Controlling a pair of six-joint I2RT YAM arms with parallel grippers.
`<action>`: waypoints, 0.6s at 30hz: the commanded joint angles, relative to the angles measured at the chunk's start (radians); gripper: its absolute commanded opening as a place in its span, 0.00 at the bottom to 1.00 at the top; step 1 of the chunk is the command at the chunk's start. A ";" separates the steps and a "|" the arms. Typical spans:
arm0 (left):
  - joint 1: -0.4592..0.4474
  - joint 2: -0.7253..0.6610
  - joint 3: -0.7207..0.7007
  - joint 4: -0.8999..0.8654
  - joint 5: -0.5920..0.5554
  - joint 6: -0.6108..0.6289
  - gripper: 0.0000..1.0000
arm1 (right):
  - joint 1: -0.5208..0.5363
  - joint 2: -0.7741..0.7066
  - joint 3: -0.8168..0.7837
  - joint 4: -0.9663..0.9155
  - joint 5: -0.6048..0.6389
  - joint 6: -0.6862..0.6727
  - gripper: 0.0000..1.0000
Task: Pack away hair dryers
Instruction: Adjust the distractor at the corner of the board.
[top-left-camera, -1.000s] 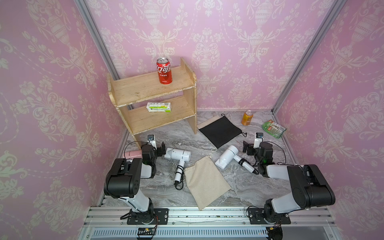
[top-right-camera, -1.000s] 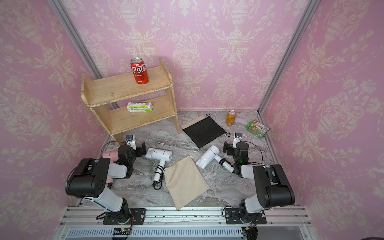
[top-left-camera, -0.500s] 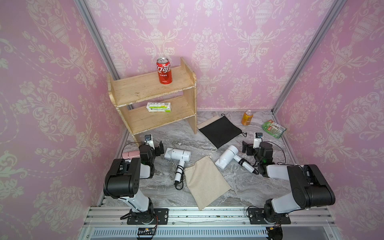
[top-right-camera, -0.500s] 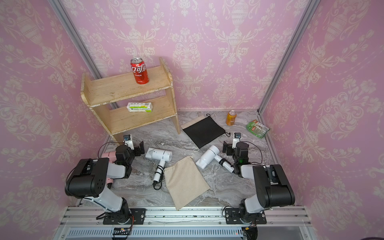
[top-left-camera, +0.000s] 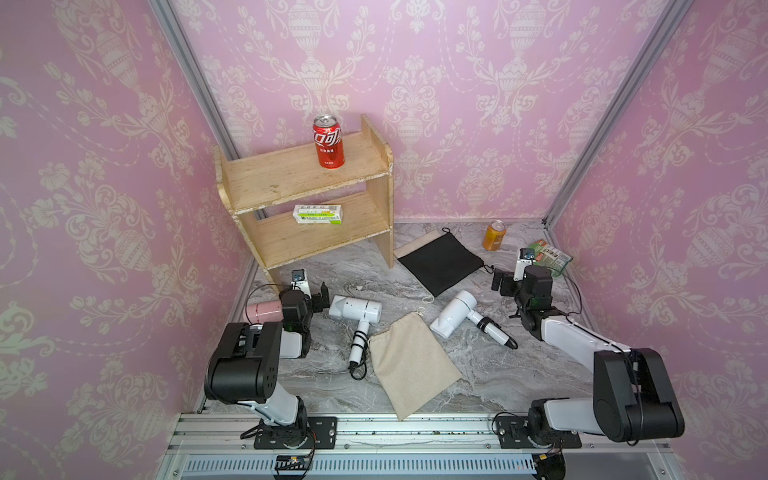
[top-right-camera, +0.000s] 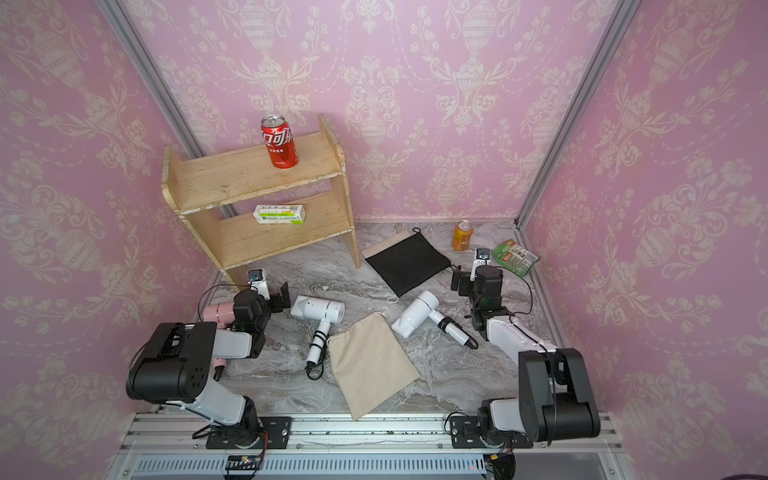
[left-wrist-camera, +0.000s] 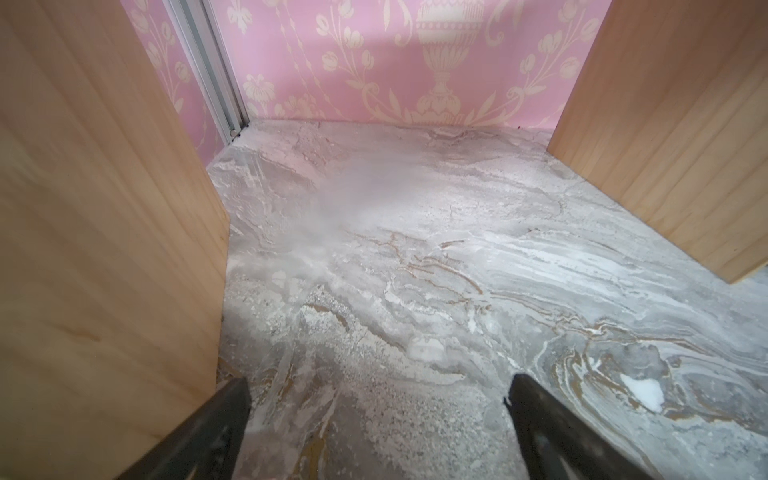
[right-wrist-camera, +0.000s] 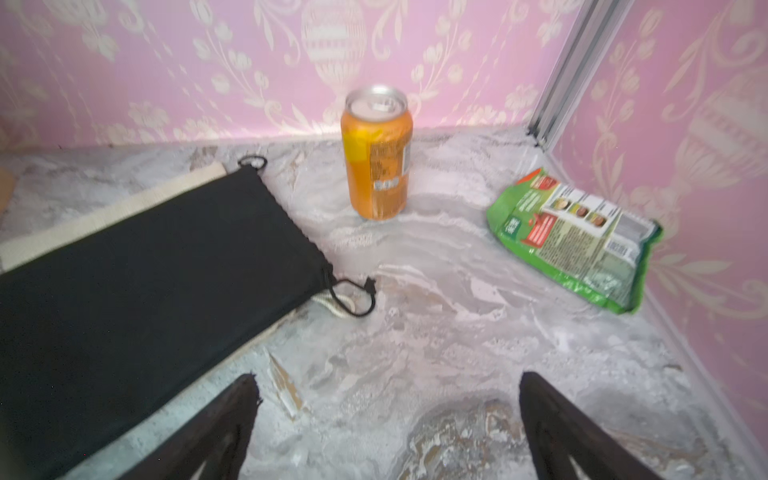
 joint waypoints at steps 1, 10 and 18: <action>-0.030 -0.041 -0.010 -0.032 -0.056 0.039 0.99 | 0.002 -0.038 0.035 -0.194 0.013 0.063 1.00; -0.132 -0.181 0.020 -0.211 -0.126 0.119 0.99 | 0.081 -0.126 0.062 -0.288 -0.012 0.147 1.00; -0.259 -0.308 0.035 -0.323 -0.142 0.190 0.99 | 0.173 -0.267 0.045 -0.342 -0.013 0.150 1.00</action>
